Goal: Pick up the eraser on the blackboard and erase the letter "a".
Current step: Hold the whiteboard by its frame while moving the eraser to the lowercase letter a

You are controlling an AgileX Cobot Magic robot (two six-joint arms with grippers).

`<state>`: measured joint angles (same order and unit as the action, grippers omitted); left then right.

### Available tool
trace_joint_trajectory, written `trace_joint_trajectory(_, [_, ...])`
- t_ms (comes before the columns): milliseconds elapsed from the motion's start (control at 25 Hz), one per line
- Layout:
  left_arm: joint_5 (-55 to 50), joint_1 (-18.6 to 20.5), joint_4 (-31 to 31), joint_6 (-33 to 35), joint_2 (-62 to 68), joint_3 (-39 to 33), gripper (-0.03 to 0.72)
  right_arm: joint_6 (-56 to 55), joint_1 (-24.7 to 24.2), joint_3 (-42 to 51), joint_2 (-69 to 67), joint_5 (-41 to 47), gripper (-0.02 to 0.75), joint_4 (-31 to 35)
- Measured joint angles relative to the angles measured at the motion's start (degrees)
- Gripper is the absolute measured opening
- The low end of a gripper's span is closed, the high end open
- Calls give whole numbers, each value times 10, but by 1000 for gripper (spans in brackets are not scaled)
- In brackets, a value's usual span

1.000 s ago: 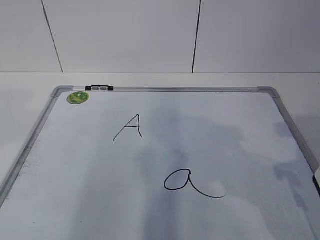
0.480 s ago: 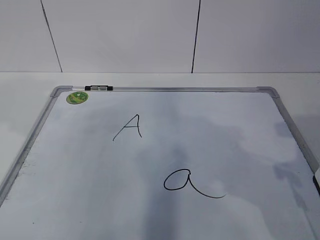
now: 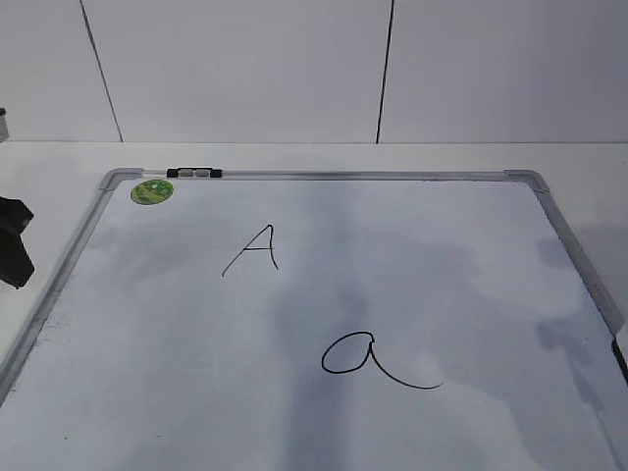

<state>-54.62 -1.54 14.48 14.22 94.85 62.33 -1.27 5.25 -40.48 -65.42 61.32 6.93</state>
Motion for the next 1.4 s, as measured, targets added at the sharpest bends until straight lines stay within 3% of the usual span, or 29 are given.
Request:
trace_joint_trajectory(560, [43, -6, -10, 2, 55, 1, 320, 0, 0, 0, 0, -13, 568, 0])
trace_joint_trajectory(1240, [65, -6, -11, 2, 113, 4, 260, 0, 0, 0, 0, -40, 568, 11])
trace_joint_trajectory(1400, [66, -6, -9, 2, 126, 6, 203, 0, 0, 0, 0, -40, 568, 11])
